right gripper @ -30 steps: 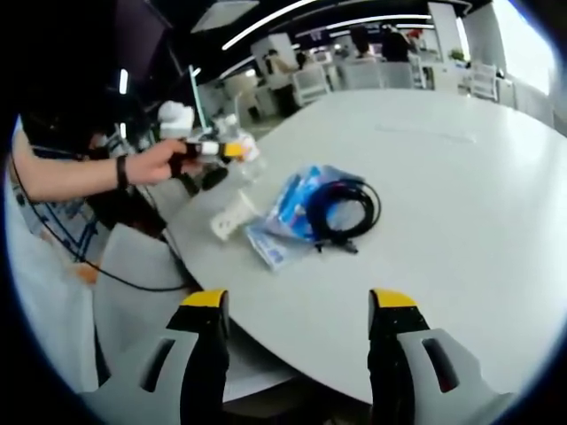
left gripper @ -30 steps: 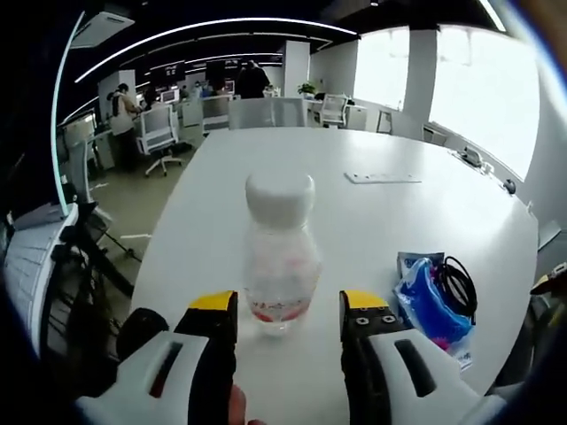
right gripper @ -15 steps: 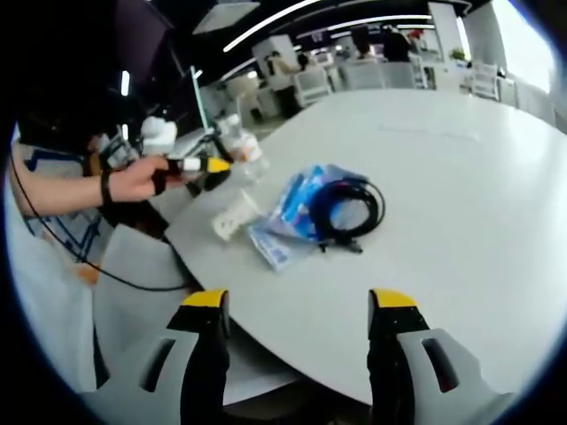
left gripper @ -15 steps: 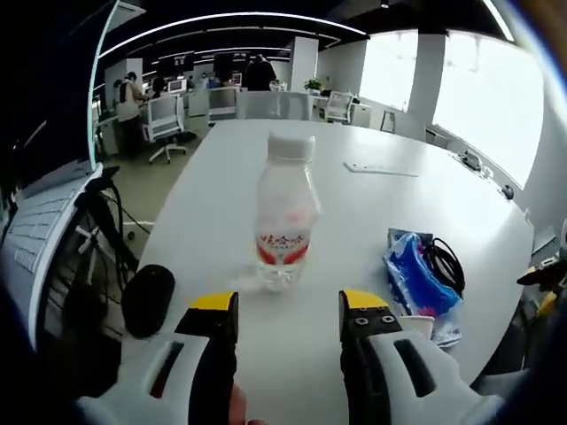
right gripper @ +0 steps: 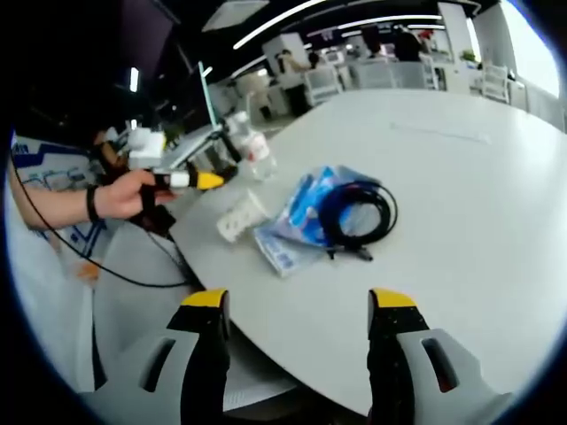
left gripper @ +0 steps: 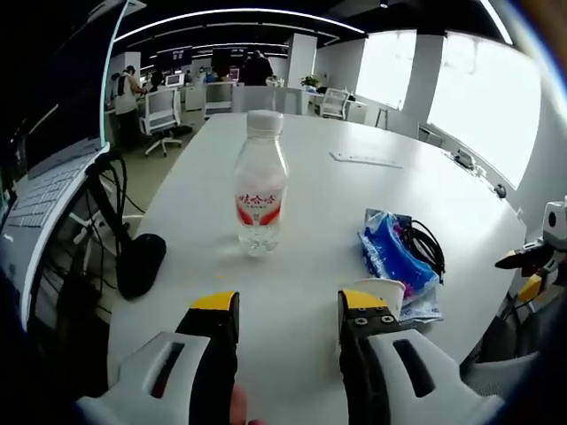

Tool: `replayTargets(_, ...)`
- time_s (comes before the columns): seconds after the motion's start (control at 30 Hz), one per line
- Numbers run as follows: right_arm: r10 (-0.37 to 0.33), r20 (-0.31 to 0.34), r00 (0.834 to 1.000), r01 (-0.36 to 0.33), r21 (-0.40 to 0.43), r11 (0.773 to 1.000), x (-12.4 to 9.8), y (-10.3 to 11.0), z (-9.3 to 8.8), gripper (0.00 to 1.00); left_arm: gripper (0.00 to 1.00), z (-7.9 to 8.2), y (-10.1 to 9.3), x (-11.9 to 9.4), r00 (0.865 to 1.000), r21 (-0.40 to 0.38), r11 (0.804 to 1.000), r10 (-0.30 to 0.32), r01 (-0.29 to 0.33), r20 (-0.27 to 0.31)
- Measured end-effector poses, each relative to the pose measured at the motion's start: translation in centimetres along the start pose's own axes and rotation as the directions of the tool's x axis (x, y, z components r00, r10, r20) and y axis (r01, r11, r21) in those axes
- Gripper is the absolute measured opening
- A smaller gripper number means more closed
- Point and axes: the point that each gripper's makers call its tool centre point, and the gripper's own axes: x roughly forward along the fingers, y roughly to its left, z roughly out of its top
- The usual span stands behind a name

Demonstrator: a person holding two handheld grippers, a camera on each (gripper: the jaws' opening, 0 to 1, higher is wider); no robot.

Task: Arrange the tabletop items into an orderly group along one side of the table until the central work area is clear of visible clutter.

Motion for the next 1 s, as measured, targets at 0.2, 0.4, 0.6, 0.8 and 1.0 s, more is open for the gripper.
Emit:
replayTargets(0.2,0.015,0.0,1.0,-0.015,-0.008,1.0,0.4,0.1,0.4,0.62,0.44,-0.8,-0.5,-0.4,1.0,-0.001,1.0,-0.003,0.003,-0.007)
replayTargets(0.4,0.028,-0.004,1.0,-0.028,-0.012,1.0,0.6,0.2,0.3,0.62,0.44,-1.6,-1.2,-0.7,1.0,-0.003,1.0,-0.019,0.019,-0.015)
replayTargets(0.6,0.035,-0.004,0.999,-0.035,-0.01,0.999,0.7,0.2,0.2,0.62,0.44,-2.2,-2.6,-0.9,0.999,0.018,0.999,-0.037,0.038,-0.026)
replayTargets(0.8,0.043,-0.005,0.999,-0.043,-0.014,0.999,0.5,0.2,0.1,0.62,0.45,-2.3,-3.9,-0.9,0.997,0.033,0.997,-0.064,0.066,-0.034)
replayTargets(1.0,0.038,0.001,0.999,-0.038,-0.002,0.999,0.0,-0.2,-0.2,0.62,0.45,-2.5,-5.5,-0.4,0.994,0.048,0.994,-0.095,0.097,-0.05)
